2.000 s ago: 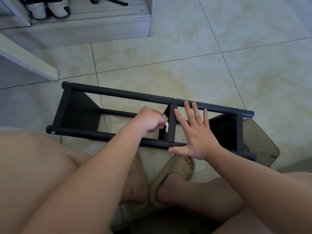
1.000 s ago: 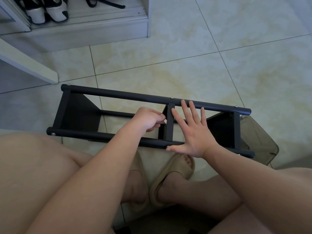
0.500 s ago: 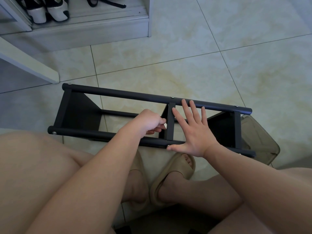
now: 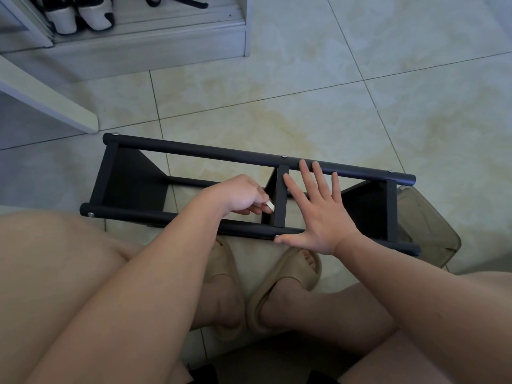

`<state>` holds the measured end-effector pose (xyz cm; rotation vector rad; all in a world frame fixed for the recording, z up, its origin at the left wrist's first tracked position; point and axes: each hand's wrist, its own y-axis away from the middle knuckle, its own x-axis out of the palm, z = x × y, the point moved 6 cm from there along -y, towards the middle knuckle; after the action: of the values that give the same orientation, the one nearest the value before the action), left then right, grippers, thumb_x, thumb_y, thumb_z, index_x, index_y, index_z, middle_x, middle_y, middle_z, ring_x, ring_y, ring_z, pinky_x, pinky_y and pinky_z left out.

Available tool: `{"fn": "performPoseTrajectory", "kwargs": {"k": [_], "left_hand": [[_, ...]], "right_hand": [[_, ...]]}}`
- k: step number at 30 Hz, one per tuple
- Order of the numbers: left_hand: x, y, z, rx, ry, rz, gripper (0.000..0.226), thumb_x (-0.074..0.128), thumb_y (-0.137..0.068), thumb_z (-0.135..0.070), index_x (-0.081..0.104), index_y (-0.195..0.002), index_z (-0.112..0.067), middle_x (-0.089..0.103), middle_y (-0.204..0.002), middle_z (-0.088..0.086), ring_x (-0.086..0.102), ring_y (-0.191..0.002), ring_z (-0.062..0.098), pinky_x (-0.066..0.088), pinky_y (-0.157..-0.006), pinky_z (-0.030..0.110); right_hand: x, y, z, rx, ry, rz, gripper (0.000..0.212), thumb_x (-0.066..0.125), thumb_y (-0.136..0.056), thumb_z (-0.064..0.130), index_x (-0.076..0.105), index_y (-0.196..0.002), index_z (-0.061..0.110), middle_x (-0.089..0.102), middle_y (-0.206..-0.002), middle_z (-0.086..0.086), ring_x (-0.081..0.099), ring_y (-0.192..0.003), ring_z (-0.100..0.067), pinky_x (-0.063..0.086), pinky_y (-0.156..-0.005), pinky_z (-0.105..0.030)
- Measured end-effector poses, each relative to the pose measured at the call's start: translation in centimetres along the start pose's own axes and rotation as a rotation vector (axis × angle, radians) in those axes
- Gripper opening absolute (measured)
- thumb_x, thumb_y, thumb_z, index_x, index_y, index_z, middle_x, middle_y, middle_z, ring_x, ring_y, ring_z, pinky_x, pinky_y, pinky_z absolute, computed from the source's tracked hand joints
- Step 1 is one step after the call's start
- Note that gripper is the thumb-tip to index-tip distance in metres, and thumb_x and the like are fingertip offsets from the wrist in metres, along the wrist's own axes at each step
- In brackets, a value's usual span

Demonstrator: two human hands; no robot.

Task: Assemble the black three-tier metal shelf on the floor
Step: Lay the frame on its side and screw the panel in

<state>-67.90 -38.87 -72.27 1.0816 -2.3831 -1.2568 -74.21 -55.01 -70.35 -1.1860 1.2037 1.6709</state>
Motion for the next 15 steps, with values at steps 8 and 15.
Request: {"fn": "performPoseTrajectory", "kwargs": {"k": [8,15], "left_hand": [[-0.3,0.6,0.0,0.030,-0.115,0.035,0.022,0.053,-0.102,-0.015,0.067,-0.085,-0.017,0.077,-0.083,-0.005,0.063,-0.077,0.006,0.047,-0.077,0.027],[-0.2,1.1,-0.1,0.069,-0.225,0.047,0.022,0.053,-0.103,-0.015,0.067,-0.085,-0.019,0.076,-0.084,-0.009,0.063,-0.080,0.005,0.047,-0.075,0.027]], "right_hand": [[0.1,0.0,0.0,0.000,-0.003,-0.002,0.124,0.028,-0.069,0.100,-0.001,-0.163,0.026,-0.018,-0.169,-0.009,-0.022,-0.154,-0.033,-0.008,-0.121,-0.064],[0.1,0.0,0.0,0.001,-0.003,-0.002,0.123,0.022,-0.069,0.102,-0.002,-0.163,0.027,-0.018,-0.169,-0.008,-0.022,-0.154,-0.033,-0.008,-0.121,-0.063]]}}
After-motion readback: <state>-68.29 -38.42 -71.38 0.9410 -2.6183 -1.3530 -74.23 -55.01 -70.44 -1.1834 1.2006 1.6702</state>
